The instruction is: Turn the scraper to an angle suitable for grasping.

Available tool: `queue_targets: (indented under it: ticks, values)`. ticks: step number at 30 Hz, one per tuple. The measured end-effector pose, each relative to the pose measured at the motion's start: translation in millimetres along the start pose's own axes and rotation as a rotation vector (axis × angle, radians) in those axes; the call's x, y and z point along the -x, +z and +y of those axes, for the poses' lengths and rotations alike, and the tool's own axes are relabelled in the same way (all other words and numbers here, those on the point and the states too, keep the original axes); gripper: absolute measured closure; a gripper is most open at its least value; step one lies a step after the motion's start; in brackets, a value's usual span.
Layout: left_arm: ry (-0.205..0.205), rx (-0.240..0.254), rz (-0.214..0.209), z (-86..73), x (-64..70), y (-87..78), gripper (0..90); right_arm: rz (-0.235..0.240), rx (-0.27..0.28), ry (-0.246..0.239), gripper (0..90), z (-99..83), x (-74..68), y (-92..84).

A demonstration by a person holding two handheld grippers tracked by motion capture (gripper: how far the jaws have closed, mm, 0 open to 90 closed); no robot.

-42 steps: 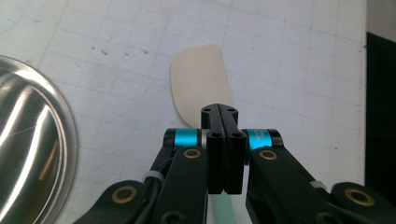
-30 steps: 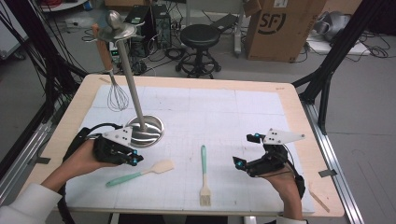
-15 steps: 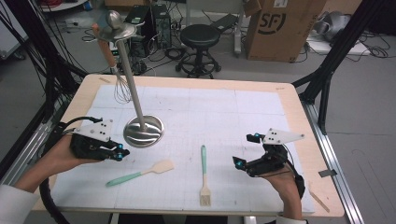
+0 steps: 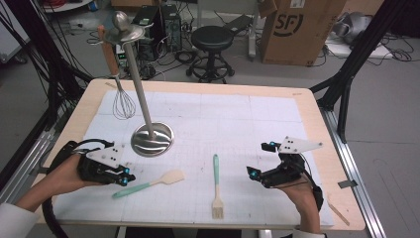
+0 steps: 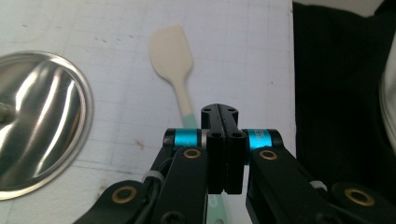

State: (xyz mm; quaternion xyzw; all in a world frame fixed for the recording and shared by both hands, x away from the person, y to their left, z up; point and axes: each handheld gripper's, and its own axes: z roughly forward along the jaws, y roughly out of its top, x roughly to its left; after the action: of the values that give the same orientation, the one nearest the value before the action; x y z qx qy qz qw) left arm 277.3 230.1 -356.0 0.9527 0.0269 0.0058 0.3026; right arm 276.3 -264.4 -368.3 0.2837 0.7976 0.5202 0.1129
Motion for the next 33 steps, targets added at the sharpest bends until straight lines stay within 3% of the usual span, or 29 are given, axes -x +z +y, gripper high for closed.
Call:
queue_targets:
  ticks: [6,17,29,33]
  values:
    - [0.006,-0.065,-0.028,-5.9,4.2,16.2,89.8,0.001,0.003,-0.004,0.0,0.2,0.1,0.2]
    - [-0.020,-0.127,-0.040,-19.6,6.5,38.4,89.8,-0.002,0.005,-0.004,0.0,0.4,0.2,-0.7]
    - [-0.037,-0.192,-0.045,-25.4,1.0,48.3,89.8,0.000,-0.001,-0.002,0.0,-0.3,0.3,0.5]
    - [-0.063,-0.194,-0.042,-27.9,-2.8,49.2,89.8,0.001,0.000,-0.003,0.0,-0.4,0.3,0.4]
